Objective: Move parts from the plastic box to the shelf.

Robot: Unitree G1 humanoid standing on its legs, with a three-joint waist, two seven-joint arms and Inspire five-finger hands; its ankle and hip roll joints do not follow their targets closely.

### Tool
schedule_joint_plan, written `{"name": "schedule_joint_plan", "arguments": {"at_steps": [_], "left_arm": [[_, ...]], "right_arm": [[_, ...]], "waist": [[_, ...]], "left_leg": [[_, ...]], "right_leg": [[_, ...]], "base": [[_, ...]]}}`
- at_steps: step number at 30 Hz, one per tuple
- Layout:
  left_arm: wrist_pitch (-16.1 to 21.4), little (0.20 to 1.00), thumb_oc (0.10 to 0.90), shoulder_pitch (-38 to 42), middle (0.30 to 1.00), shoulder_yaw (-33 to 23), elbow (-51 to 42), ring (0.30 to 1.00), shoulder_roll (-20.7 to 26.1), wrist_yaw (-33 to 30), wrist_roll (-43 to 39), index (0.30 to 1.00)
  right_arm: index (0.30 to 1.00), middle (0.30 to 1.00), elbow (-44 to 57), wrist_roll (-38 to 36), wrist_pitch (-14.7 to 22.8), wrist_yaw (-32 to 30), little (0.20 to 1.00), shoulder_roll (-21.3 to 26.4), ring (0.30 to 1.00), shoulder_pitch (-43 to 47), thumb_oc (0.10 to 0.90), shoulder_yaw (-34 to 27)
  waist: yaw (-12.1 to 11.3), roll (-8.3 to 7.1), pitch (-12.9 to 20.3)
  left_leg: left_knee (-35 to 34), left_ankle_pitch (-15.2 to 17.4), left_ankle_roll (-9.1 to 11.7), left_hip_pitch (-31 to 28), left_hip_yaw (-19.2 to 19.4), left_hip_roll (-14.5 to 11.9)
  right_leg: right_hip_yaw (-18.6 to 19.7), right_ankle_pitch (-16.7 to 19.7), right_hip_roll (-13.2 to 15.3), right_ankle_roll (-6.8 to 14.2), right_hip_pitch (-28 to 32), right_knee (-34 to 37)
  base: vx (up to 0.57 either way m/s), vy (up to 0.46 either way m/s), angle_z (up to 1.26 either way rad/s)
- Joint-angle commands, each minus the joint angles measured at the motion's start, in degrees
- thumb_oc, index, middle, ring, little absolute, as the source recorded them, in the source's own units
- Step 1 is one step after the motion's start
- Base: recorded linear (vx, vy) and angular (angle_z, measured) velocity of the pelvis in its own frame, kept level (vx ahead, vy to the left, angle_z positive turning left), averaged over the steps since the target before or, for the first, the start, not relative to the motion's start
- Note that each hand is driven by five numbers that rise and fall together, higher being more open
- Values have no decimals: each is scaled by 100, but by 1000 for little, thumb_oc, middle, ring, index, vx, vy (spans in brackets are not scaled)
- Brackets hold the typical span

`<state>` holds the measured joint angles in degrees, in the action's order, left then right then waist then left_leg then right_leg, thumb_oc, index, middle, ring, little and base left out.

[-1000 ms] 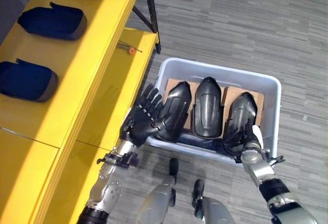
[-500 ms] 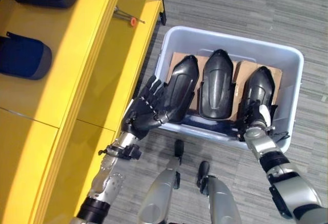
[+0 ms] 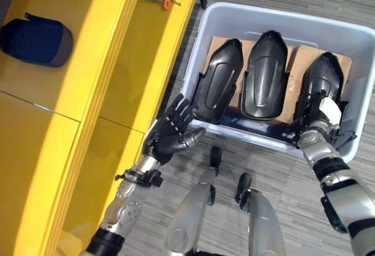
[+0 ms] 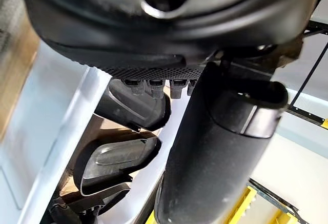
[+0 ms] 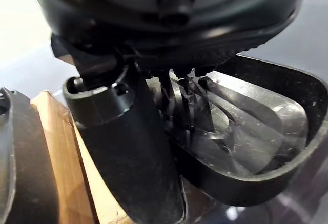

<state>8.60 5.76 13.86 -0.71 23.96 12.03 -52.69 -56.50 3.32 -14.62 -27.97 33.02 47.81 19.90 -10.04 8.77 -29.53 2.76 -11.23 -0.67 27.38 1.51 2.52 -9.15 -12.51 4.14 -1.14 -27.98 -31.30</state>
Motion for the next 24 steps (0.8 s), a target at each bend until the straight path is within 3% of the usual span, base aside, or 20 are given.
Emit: {"name": "schedule_joint_plan", "arguments": {"at_steps": [1,10,17,24], "left_arm": [[334,1000,900,298,1000,31,-738,1000,61,361,-293,1000],[372,1000,900,139,1000,94,-864,1000,72,311,-266,1000],[393,1000,900,-19,1000,160,-977,1000,25,283,-312,1000],[376,1000,900,-9,1000,250,-1061,1000,-20,139,-289,1000]], "right_arm": [[1000,1000,183,215,719,-351,1000,537,1000,589,900,202],[1000,1000,1256,508,1148,-274,1000,627,1000,799,900,171],[1000,1000,2378,1418,1371,-583,1000,575,1000,632,900,11],[1000,1000,2949,1603,1608,-796,1000,531,1000,536,900,76]], "waist": [[-39,44,191],[44,78,218],[114,101,266],[170,150,267]], "left_leg": [[268,265,-39,-163,177,47],[249,303,-2,-338,228,20],[178,332,13,-515,272,18],[117,319,7,-580,312,24]], "right_leg": [[-389,651,80,199,182,393],[-329,618,95,191,253,370],[-303,594,106,193,358,404],[-265,607,103,197,368,438]], "base": [[0,0,0],[-6,11,-6],[1,10,-1],[-3,34,2]]}}
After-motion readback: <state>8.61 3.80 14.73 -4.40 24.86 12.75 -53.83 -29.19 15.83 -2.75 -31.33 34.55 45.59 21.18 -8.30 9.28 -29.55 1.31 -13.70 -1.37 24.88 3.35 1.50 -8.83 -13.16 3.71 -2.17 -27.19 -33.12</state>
